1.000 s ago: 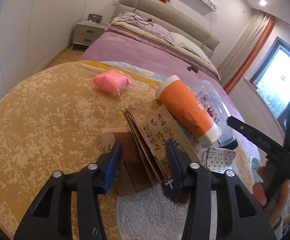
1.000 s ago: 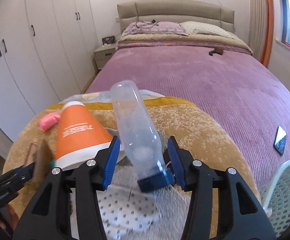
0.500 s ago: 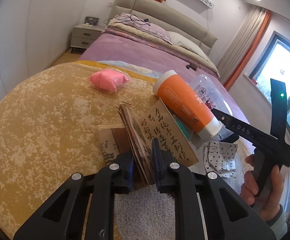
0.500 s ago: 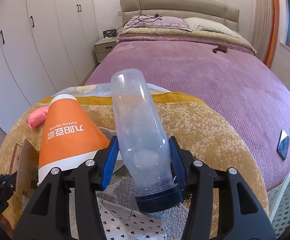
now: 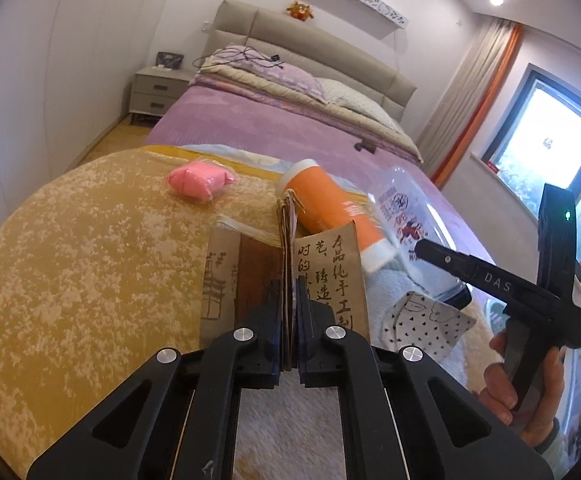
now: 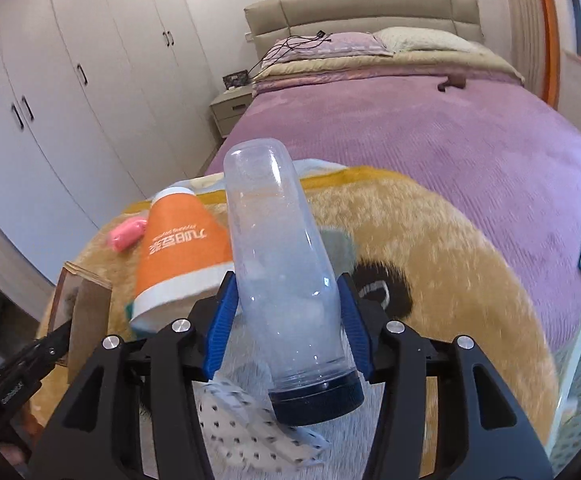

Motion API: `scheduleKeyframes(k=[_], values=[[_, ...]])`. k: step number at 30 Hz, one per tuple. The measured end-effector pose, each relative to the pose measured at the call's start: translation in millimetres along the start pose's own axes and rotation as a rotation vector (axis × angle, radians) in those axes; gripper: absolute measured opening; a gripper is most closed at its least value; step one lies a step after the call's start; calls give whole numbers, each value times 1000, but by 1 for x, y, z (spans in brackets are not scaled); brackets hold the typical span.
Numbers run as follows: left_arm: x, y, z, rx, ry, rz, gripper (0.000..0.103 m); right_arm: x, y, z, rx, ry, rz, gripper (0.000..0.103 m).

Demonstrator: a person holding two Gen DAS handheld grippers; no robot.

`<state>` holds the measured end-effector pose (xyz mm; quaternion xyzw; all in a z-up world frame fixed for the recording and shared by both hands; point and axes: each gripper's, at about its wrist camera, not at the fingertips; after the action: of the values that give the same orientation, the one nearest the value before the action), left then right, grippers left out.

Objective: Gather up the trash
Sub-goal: 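Carry the plastic bottle toward the basket with the right tool while the left tool carries the paper bag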

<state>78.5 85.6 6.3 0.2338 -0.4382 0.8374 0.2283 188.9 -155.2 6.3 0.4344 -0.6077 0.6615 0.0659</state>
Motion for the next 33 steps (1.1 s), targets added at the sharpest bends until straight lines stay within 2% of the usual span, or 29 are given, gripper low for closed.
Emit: scheduleKeyframes(k=[5, 15, 26, 33], values=[[20, 11, 17, -32, 39, 12, 4, 35, 12, -1, -20, -7, 55, 47], [37, 32, 88, -123, 153, 2, 4, 120, 36, 27, -55, 107, 163, 47], [9, 65, 187, -251, 261, -90, 4, 190, 85, 107, -189, 266, 201, 47], [-27, 94, 251, -348, 325, -184, 4, 209, 120, 165, -310, 361, 158, 47]])
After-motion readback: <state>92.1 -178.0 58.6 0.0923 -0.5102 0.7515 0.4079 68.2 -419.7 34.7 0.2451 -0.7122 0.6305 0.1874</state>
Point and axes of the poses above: each gripper's, at about its wrist camera, not at the fingertips, and x roughly against the way its jaws point, z to its right, y to its underside, and after that the axes turned 11 degrees about x, right-handed
